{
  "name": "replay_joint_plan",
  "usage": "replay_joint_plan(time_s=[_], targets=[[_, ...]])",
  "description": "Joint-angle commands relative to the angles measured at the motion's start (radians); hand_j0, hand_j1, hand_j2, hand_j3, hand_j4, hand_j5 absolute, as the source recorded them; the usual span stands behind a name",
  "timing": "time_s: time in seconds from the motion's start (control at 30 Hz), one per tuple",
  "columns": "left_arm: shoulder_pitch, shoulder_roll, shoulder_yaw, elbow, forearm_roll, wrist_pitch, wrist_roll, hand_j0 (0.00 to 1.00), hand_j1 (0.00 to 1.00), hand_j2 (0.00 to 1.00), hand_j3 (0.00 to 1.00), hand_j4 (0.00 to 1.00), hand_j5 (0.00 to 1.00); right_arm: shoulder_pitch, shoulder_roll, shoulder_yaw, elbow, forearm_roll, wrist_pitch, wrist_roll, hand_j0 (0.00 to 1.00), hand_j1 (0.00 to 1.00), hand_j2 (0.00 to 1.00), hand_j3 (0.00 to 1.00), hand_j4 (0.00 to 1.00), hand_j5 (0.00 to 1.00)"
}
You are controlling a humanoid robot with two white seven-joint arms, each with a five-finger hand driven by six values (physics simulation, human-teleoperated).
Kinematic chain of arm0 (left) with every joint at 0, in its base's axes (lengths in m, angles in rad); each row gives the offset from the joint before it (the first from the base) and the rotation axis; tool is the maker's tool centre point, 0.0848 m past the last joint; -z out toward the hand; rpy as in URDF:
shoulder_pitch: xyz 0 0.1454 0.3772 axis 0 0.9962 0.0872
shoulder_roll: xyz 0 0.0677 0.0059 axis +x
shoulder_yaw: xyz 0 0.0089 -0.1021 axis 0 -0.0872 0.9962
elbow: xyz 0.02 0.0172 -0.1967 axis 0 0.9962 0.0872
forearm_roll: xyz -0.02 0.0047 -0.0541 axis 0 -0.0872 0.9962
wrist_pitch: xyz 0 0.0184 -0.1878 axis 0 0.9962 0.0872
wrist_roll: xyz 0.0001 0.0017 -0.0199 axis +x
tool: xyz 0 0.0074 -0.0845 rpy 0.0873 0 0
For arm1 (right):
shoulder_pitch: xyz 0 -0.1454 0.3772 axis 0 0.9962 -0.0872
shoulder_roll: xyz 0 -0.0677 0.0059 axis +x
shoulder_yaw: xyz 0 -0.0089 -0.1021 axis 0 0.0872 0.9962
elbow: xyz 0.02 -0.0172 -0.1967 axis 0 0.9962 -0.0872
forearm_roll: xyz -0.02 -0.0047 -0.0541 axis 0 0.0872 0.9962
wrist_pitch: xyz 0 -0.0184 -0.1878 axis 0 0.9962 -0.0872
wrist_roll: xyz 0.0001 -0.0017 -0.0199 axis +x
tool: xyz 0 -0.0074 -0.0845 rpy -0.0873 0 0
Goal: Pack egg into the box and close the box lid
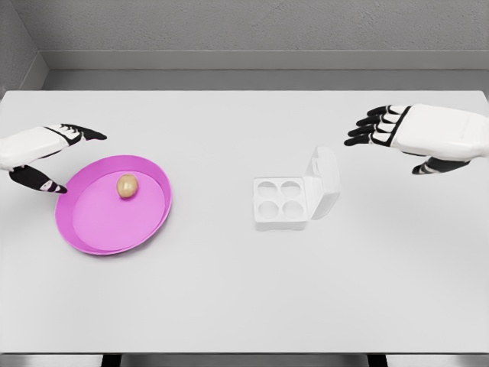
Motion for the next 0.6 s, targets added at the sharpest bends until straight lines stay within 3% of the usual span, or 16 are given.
replay_joint_plan(time_s=[0.0, 0.13, 0.2, 0.27, 0.37, 0.4, 0.43, 0.57], targets=[[0.000, 0.055, -0.003, -0.051, 0.008, 0.002, -0.003, 1.00, 1.00, 1.00, 1.00, 1.00, 1.00, -0.002, 0.000, 0.003, -0.002, -0.003, 0.003, 0.000, 1.00, 1.00, 1.00, 1.00, 1.00, 1.00], [-0.008, 0.029, -0.013, -0.070, 0.003, 0.002, -0.036, 1.00, 1.00, 1.00, 1.00, 1.00, 1.00, -0.002, -0.003, -0.001, -0.001, -0.004, 0.003, 0.000, 1.00, 1.00, 1.00, 1.00, 1.00, 1.00], [-0.057, 0.032, -0.078, -0.176, 0.002, 0.002, -0.131, 1.00, 1.00, 1.00, 1.00, 1.00, 1.00, 0.034, -0.035, -0.001, 0.013, -0.006, 0.003, 0.000, 1.00, 1.00, 1.00, 1.00, 1.00, 1.00], [-0.078, 0.028, -0.125, -0.168, 0.002, 0.002, -0.130, 1.00, 1.00, 1.00, 1.00, 1.00, 1.00, 0.064, -0.068, -0.001, 0.018, -0.004, 0.003, 0.000, 1.00, 1.00, 1.00, 1.00, 1.00, 1.00], [-0.091, 0.020, -0.138, -0.174, -0.004, 0.002, -0.142, 1.00, 1.00, 1.00, 1.00, 1.00, 1.00, 0.092, -0.068, 0.004, 0.018, -0.001, 0.003, 0.000, 1.00, 1.00, 1.00, 1.00, 1.00, 1.00], [-0.113, 0.018, -0.194, -0.168, -0.061, 0.002, -0.159, 1.00, 1.00, 1.00, 1.00, 1.00, 1.00, 0.103, -0.068, 0.003, 0.018, -0.001, 0.003, 0.000, 1.00, 1.00, 1.00, 1.00, 1.00, 1.00], [-0.149, 0.018, -0.205, -0.160, -0.080, 0.002, -0.162, 1.00, 1.00, 1.00, 1.00, 1.00, 1.00, 0.103, -0.068, 0.003, 0.018, -0.001, 0.003, 0.000, 1.00, 1.00, 1.00, 1.00, 1.00, 1.00], [-0.153, -0.006, -0.224, -0.163, -0.138, 0.002, -0.164, 1.00, 1.00, 1.00, 1.00, 1.00, 1.00, 0.127, -0.062, 0.004, 0.036, 0.002, 0.003, 0.000, 1.00, 1.00, 1.00, 1.00, 1.00, 1.00]])
